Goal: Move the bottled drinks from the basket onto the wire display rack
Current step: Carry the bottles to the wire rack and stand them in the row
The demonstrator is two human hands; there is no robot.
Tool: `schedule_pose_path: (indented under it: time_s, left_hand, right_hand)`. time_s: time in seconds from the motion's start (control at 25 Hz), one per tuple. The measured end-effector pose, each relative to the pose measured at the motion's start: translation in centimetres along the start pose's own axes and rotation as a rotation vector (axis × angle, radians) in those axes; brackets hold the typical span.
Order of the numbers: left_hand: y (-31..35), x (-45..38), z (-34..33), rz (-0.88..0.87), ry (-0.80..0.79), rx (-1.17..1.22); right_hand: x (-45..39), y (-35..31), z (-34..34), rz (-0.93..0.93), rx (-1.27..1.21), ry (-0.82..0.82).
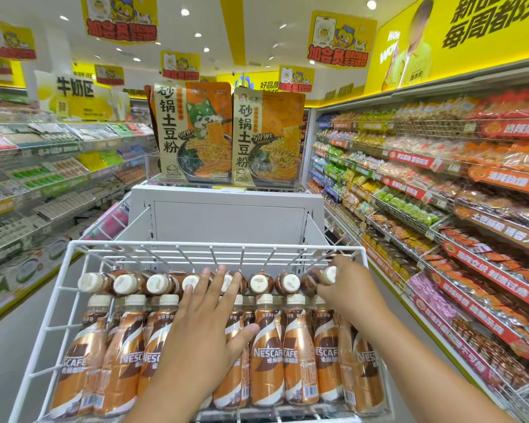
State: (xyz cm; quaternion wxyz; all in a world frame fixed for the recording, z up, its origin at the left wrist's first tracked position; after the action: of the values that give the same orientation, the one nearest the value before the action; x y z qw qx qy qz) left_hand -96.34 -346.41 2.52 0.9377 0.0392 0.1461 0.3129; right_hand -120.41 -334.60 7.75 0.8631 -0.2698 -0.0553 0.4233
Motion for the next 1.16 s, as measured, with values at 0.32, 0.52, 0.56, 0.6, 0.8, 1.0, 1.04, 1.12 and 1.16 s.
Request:
schedule_pose_path:
  time_s: [0.32,0.52,0.56,0.6,0.8,1.0,1.04,1.12,1.16]
  left_hand:
    - [-0.1,-0.4,0.1,0.012,-0.039,0.002]
    - [-0.1,-0.5,0.0,0.000,-0.026,0.009]
    - [-0.2,-0.6,0.0,0.001,-0.025,0.003]
    - [-0.3,-0.7,-0.1,-0.003,-0.017,-0.003]
    - [-0.9,-1.4,-0.1,-0.008,-0.057,-0.058]
    - [-1.5,-1.3,0.5,-0.034,-0.060,-0.068]
    - [-1.7,-1.2,0.4,-0.035,-0.065,-0.093]
    - [-1.8,-1.2,0.3,-0.062,-0.076,-0.139]
    - [-1.9,-1.2,0.0,-0.073,-0.087,-0.155]
  right_hand:
    - [-2.5,0.1,-1.1,-0.187,0.139,-0.133]
    - [-2.4,0.3,-1.3,-0.229,0.128,-0.175]
    - [-2.2,0.2,-1.1,-0.214,0.131,-0.172]
    - [-2.0,0.2,-1.0,-0.194,0.128,-0.166]
    - [0.1,-0.5,-1.0,-0.014,0.167,-0.096]
    - [3.6,-2.0,-1.8,0.187,0.365,-0.025]
    - [4.5,-2.5,-2.4,0.201,0.390,-0.047]
    - [6.2,-3.1,-4.1,0.207,0.442,-0.092]
    - [7.0,-3.3,-4.8,0.202,0.454,-0.104]
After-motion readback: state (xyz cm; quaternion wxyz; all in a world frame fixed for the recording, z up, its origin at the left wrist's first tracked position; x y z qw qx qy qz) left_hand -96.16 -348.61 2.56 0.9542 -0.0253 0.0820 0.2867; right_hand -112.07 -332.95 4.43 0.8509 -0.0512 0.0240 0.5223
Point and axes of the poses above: each hand's wrist, its own x-axis away from the middle knuckle, its own z-axis out of the back of the hand, y = z × x, the point moved 6 cm from there along -x, towards the middle knuckle, and after that the axes turned 13 degrees about -y, right-handed, at the moved point
